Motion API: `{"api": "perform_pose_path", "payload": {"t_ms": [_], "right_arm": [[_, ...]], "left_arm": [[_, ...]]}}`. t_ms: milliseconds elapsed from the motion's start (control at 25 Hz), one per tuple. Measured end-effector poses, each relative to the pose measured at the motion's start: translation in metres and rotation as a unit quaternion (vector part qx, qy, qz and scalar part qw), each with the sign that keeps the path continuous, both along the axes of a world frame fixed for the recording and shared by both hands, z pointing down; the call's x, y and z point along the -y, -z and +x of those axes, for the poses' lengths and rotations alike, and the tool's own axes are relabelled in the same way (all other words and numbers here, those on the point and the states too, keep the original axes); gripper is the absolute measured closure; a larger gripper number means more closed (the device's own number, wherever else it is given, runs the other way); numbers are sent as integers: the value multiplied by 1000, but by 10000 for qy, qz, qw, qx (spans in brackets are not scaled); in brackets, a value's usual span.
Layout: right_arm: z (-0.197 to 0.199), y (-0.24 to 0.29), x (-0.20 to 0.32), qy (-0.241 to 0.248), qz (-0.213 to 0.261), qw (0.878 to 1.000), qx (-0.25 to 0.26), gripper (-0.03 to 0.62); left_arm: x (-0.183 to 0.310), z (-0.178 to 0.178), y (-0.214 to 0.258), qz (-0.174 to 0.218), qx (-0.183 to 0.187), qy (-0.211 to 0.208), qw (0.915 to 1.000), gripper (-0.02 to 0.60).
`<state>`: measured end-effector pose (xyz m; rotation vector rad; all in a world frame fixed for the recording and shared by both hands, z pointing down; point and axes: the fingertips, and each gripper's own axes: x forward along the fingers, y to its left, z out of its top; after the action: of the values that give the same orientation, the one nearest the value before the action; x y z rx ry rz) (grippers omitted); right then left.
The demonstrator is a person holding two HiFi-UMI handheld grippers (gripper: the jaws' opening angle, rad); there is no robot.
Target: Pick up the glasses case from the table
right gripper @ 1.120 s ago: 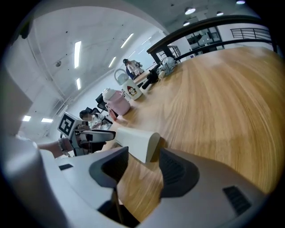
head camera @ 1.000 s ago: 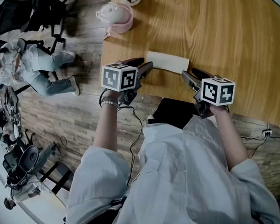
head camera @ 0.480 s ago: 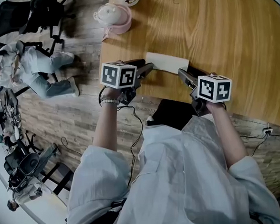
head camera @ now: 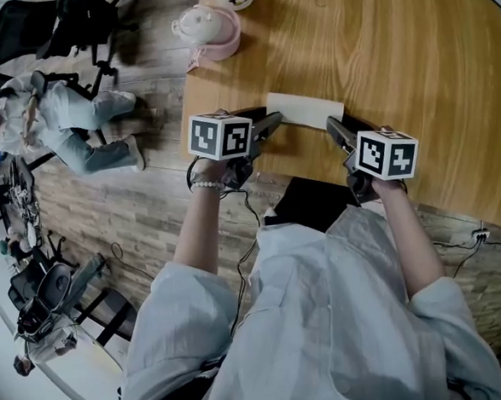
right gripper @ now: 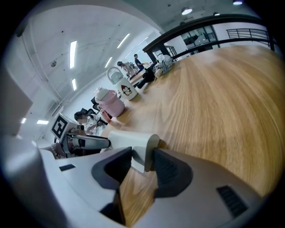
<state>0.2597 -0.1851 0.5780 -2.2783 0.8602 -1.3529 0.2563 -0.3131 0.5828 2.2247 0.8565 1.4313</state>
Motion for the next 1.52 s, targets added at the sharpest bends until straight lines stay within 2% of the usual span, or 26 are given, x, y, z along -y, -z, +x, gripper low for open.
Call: {"api": "perform_pose_path", "payload": {"t_ms": [440,1120,1520], "right_arm": [[7,20,-11,181,-129,9994,-271,445],[15,107,-43,-110,118,9960,-878,448],[16,140,-59,-182,218,9941,-1048,448]], "left_arm": [[-11,1,14,-21,83,2,10000,443],[-40,11,104,29,-619,162,9979,443],[-58,12,141,325,-914,-78,9953,444]]}}
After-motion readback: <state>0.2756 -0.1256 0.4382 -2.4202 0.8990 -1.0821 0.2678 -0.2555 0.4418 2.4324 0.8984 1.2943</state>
